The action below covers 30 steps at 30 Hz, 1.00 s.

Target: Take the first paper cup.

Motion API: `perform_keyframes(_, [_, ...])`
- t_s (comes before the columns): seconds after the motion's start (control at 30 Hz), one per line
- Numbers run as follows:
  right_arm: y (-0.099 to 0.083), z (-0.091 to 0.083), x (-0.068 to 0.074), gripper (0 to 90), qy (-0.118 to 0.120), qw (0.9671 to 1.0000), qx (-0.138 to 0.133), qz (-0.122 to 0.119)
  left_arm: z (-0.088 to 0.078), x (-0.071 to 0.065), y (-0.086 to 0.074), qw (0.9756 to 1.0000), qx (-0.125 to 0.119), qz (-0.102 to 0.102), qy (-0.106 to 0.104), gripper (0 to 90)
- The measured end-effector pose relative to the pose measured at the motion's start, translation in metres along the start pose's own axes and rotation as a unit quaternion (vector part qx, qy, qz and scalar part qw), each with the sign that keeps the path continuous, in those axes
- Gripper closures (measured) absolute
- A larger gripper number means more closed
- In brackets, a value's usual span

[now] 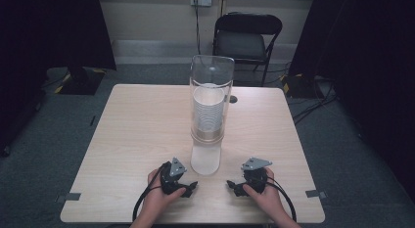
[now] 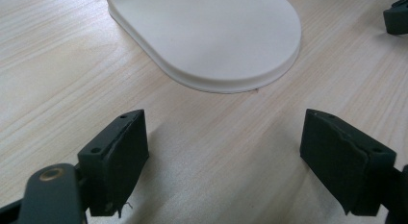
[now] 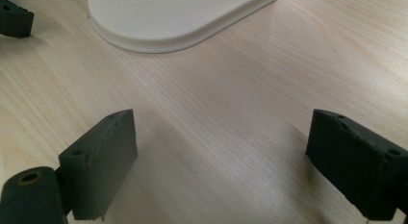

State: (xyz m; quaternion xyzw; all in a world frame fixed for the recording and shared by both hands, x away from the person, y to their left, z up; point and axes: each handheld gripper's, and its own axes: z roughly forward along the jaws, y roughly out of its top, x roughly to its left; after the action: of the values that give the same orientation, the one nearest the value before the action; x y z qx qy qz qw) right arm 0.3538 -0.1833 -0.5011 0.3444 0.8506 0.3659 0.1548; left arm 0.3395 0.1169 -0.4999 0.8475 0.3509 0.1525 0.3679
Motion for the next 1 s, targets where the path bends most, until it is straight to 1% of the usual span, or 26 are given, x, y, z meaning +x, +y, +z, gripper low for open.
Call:
perform_keyframes(0.1, [0.000, 0.000, 0.001, 9.3, -0.002, 1.0000, 0.001, 0.002, 0.000, 0.000, 0.000, 1.0000, 0.001, 0.002, 0.000, 16.8])
perform_keyframes(0.17, [0.001, 0.000, 0.002, 9.9, 0.003, 1.0000, 0.003, 0.004, 0.000, 0.000, 0.000, 1.0000, 0.001, 0.001, 0.000, 16.7])
perform_keyframes(0.2, [0.002, 0.000, 0.001, 10.7, 0.003, 1.0000, 0.003, -0.002, 0.000, 0.000, 0.000, 1.0000, 0.001, 0.001, 0.000, 16.7])
perform_keyframes(0.23, [0.004, 0.000, 0.001, 15.4, 0.010, 0.9999, 0.008, -0.002, 0.000, 0.000, 0.000, 1.0000, 0.001, 0.002, 0.000, 16.7])
perform_keyframes(0.27, [0.005, 0.000, -0.001, 17.1, 0.018, 0.9998, 0.004, -0.002, 0.000, 0.000, 0.000, 1.0000, 0.001, 0.001, 0.000, 16.7])
perform_keyframes(0.3, [0.005, 0.000, -0.001, 17.1, 0.018, 0.9998, 0.004, -0.002, 0.000, 0.000, 0.000, 1.0000, 0.001, 0.001, 0.000, 16.7])
perform_keyframes(0.33, [0.012, -0.001, -0.004, 15.1, 0.029, 0.9993, -0.005, 0.024, 0.000, 0.000, 0.000, 1.0000, 0.001, 0.002, 0.000, 16.7])
perform_keyframes(0.4, [0.019, -0.002, -0.005, 15.9, 0.030, 0.9993, -0.015, 0.017, 0.000, 0.000, 0.000, 1.0000, 0.001, 0.002, 0.000, 16.7])
perform_keyframes(0.47, [0.031, -0.006, -0.005, 15.8, 0.035, 0.9987, -0.032, 0.017, 0.000, 0.000, 0.000, 1.0000, 0.001, 0.002, 0.000, 16.7])
perform_keyframes(0.5, [0.040, -0.007, -0.005, 15.7, 0.040, 0.9981, -0.044, 0.017, 0.000, 0.000, 0.000, 1.0000, 0.001, 0.002, 0.000, 16.7])
perform_keyframes(0.53, [0.044, -0.008, -0.004, 15.2, 0.042, 0.9977, -0.050, 0.016, 0.000, 0.000, 0.000, 1.0000, 0.001, 0.002, 0.000, 16.7])
perform_keyframes(0.6, [0.057, -0.011, -0.003, 14.0, 0.049, 0.9962, -0.072, 0.011, 0.000, 0.000, 0.000, 1.0000, 0.001, 0.002, 0.000, 16.7])
perform_keyframes(0.67, [0.071, -0.012, -0.001, 14.1, 0.057, 0.9946, -0.087, 0.006, 0.000, 0.000, 0.000, 1.0000, 0.001, 0.002, 0.000, 16.7])
perform_keyframes(0.7, [0.077, -0.012, 0.000, 14.8, 0.058, 0.9943, -0.089, 0.001, 0.000, 0.000, 0.000, 1.0000, 0.001, 0.002, 0.000, 16.7])
perform_keyframes(0.73, [0.077, -0.012, 0.000, 14.8, 0.058, 0.9943, -0.089, 0.001, 0.000, 0.000, 0.000, 1.0000, 0.001, 0.002, 0.000, 16.7])
perform_keyframes(0.77, [0.086, -0.013, 0.002, 16.0, 0.060, 0.9930, -0.102, -0.006, 0.000, 0.000, 0.000, 1.0000, 0.001, 0.002, 0.000, 16.6])
perform_keyframes(0.8, [0.090, -0.013, 0.003, 16.2, 0.060, 0.9925, -0.107, -0.008, 0.000, 0.000, 0.000, 1.0000, 0.001, 0.002, -0.001, 16.7])
perform_keyframes(0.83, [0.095, -0.012, 0.005, 17.3, 0.065, 0.9908, -0.118, -0.010, 0.000, 0.000, 0.000, 1.0000, 0.001, 0.002, 0.000, 16.7])
perform_keyframes(0.9, [0.101, -0.010, 0.007, 17.9, 0.074, 0.9898, -0.121, -0.012, 0.000, 0.000, 0.000, 1.0000, 0.001, 0.002, 0.000, 16.6])
perform_keyframes(0.93, [0.104, -0.008, 0.009, 18.6, 0.075, 0.9894, -0.124, -0.014, 0.000, 0.000, 0.000, 1.0000, 0.001, 0.001, -0.001, 16.6])
perform_keyframes(1.0, [0.110, -0.006, 0.012, 20.0, 0.065, 0.9883, -0.136, -0.021, 0.000, 0.000, 0.000, 1.0000, 0.001, 0.001, 0.000, 16.7])
